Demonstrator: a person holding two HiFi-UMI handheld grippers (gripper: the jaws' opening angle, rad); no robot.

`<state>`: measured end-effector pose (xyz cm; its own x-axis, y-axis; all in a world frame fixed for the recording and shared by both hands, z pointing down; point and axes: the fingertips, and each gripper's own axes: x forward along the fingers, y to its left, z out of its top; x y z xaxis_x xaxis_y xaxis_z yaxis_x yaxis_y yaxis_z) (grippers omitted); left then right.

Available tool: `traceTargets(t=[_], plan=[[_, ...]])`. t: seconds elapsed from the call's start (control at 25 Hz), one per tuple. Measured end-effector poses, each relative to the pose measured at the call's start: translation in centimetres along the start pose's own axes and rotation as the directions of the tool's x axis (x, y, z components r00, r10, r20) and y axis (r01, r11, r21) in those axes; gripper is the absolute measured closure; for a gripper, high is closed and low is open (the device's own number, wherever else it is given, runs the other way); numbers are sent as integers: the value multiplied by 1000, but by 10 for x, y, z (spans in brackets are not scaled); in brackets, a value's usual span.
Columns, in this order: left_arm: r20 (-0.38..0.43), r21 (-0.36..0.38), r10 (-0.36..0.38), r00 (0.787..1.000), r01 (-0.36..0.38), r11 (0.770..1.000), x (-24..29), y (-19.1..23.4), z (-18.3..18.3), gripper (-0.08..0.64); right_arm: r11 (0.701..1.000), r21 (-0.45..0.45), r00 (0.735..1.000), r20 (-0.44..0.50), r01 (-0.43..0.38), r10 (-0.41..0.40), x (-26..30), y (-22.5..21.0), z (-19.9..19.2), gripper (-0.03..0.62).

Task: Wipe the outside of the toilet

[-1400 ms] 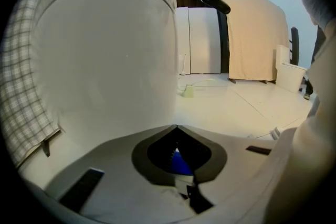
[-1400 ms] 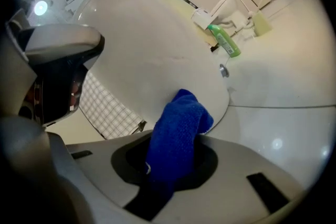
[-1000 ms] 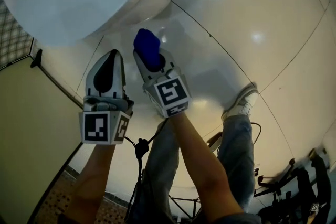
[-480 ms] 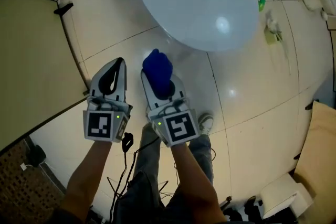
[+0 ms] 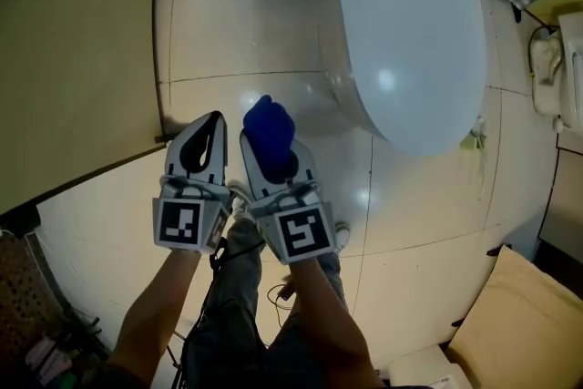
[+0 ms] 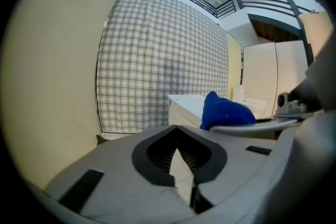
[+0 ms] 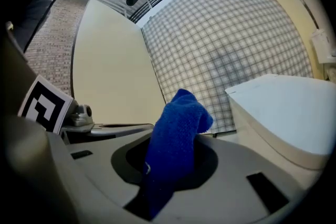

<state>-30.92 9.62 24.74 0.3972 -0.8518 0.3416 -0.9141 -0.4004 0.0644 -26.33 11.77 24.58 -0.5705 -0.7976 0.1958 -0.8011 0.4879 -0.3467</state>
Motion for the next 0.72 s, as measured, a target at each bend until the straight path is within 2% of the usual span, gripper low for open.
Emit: traceTargets(t=[0.12,0.32,0.44,0.6,0.72], plan=[[9,-31,-14,1000,14,999,13,27,11,548,1000,-23,1000,-23,15,-16,27,0,1,517],[64,25,-82,995,80,996,53,46,45,548,997,-47,998,-23,57,-58,72,-22,22,517],[65,-15,-81,995,82,997,77,55,42,548,996,-63,997,-31,69,-71,104,-37,26,517],[55,-49,-73,996,76,996,131,66,38,548,991,-97,994,-50,91,-96,154,-76,25,517],[69,-64,-39,997,44,997,180,92,40,548,982,-114,986,-55,151,-158,198,-123,19,517]])
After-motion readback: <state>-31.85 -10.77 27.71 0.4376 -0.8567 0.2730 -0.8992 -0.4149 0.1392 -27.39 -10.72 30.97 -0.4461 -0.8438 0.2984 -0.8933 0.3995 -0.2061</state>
